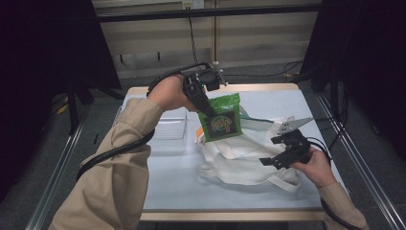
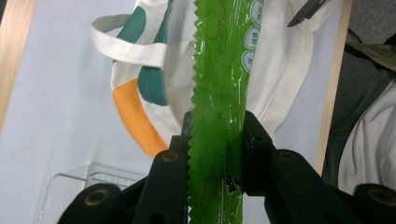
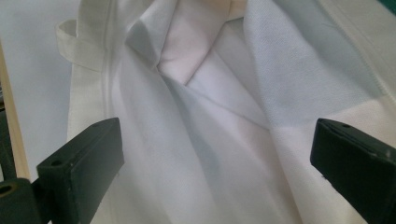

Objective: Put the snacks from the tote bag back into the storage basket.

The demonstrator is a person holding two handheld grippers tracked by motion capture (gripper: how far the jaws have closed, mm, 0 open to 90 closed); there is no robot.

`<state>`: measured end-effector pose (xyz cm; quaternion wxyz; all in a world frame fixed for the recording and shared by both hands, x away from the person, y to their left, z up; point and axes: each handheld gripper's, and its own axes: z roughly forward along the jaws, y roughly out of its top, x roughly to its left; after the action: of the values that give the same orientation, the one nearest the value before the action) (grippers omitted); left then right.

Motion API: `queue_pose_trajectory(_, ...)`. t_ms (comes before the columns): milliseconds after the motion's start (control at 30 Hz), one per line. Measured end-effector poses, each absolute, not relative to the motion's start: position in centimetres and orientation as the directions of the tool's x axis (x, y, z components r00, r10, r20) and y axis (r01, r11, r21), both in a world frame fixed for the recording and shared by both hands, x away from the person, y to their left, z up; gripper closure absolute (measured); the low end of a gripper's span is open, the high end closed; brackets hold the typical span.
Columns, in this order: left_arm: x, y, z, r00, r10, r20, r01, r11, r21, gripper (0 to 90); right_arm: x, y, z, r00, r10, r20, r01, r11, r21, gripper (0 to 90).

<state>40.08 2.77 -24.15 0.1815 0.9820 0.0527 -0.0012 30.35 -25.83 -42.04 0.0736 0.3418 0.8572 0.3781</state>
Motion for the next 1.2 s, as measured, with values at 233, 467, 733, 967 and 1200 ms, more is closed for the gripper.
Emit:
queue_pose_trajectory(233, 40.8, 4.0, -23.6, 0.993, 0.115, -0.001, 0.109, -0.934, 0.34, 75.6, 30.4, -25.8, -42.1, -0.756, 0.64, 0.138, 0.534, 0.482, 0.694, 1.9)
queue_pose_trajectory(467, 41.2, 5.0, -23.5, 0.994, 0.111, 0.008, 0.102, -0.937, 0.334, 75.7, 30.4, -25.9, -42.3, -0.756, 0.639, 0.14, 0.532, 0.477, 0.7, 1.9)
queue_pose_trajectory(733, 41.7, 6.1, -22.7, 0.993, 0.117, -0.007, 0.113, -0.932, 0.343, 75.7, 30.4, -26.0, -42.2, -0.757, 0.639, 0.138, 0.531, 0.478, 0.7, 1.9)
queue_pose_trajectory(967, 42.2, 7.1, -22.3, 0.992, 0.129, 0.008, 0.119, -0.935, 0.333, 75.6, 30.4, -25.9, -42.3, -0.761, 0.634, 0.142, 0.53, 0.479, 0.7, 1.9)
queue_pose_trajectory(1200, 42.7, 8.3, -22.2, 0.991, 0.131, 0.009, 0.121, -0.937, 0.328, 75.6, 30.4, -25.8, -42.4, -0.76, 0.635, 0.138, 0.532, 0.487, 0.693, 1.9)
